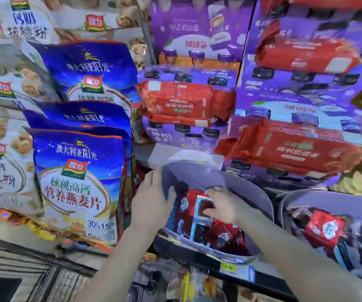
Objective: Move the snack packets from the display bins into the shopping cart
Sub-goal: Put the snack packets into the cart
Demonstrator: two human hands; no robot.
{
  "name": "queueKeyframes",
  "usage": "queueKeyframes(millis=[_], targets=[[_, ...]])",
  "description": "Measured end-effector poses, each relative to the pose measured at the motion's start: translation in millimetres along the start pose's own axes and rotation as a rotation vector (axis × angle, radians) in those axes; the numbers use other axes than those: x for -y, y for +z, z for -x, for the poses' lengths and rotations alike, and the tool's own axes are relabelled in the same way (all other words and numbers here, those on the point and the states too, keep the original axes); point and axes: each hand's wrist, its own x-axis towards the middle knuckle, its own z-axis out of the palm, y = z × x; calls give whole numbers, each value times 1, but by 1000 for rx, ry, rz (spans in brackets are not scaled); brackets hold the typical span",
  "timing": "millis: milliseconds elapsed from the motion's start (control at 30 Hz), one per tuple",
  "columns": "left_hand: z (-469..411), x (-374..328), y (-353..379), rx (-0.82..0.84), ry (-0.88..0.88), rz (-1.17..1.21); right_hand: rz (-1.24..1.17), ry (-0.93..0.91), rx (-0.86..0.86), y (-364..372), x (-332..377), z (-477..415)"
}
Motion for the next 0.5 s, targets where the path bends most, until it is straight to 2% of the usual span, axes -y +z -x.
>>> queueKeyframes(millis=[267,400,500], targets=[[-2,4,6,-21,29,65,-72,-63,-51,1,2,11],[-2,7,6,-35,75,66,-298,-107,-144,-15,4,31],[0,1,-5,-95,256,116,-484,-126,-172,-28,4,46]])
